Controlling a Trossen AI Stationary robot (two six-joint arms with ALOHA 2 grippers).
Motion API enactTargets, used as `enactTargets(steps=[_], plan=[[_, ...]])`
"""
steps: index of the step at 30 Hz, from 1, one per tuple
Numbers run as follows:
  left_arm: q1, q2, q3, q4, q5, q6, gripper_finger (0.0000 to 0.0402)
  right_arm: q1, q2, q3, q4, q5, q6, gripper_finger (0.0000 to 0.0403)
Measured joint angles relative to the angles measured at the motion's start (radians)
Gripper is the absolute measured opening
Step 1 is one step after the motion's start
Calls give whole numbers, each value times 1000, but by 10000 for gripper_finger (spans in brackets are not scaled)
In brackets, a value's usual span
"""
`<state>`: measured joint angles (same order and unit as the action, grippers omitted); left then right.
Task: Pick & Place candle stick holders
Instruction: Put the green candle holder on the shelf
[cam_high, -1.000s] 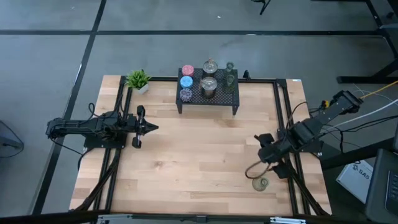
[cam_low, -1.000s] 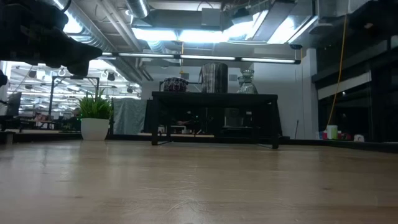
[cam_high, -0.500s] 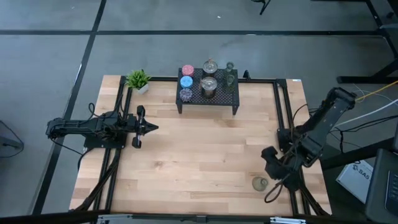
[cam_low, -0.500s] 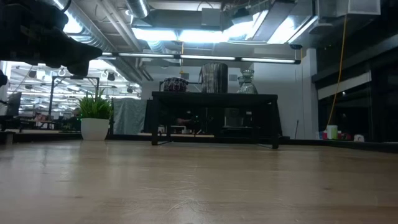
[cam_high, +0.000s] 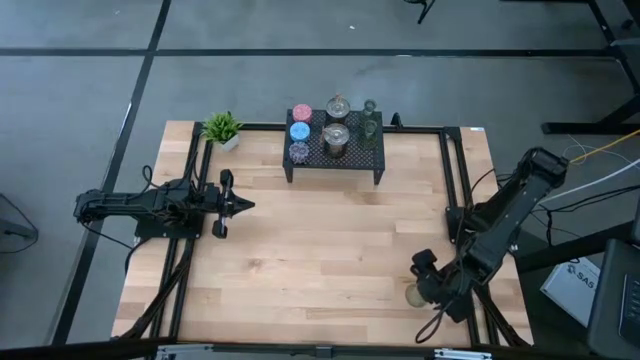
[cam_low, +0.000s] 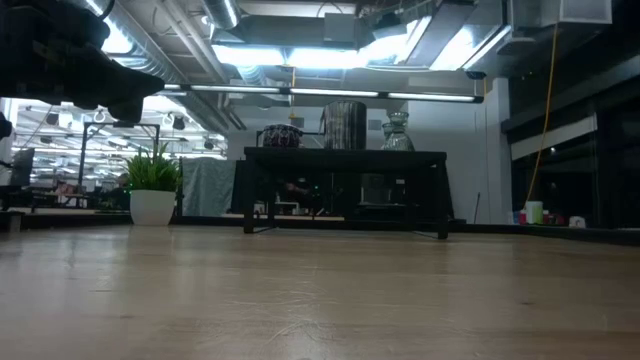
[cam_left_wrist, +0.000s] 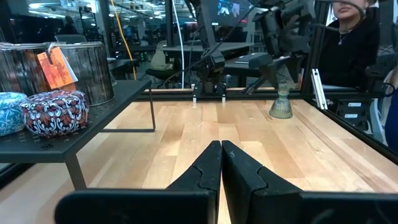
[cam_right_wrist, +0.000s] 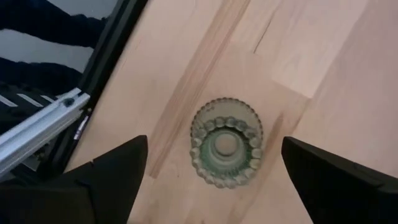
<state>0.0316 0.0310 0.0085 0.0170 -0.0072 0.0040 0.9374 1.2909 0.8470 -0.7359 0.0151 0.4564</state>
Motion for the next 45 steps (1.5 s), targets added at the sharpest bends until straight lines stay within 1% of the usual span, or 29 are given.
enactTargets(steps=[9,12,19,39,42,45], plan=[[0,0,0,0,0,0,8,14,59,-13,22,19,31,371],[0,0,0,0,0,0,8,15,77,-13,21,19,32,363],[0,0,0,0,0,0,8,14,101,-13,21,19,33,317],[0,0,0,0,0,0,6,14,102,-13,20,19,34,183],[0,0,0,0,0,0,8,14,102,-13,20,19,34,171],[0,0,0,0,0,0,8,13,102,-13,20,18,34,170]])
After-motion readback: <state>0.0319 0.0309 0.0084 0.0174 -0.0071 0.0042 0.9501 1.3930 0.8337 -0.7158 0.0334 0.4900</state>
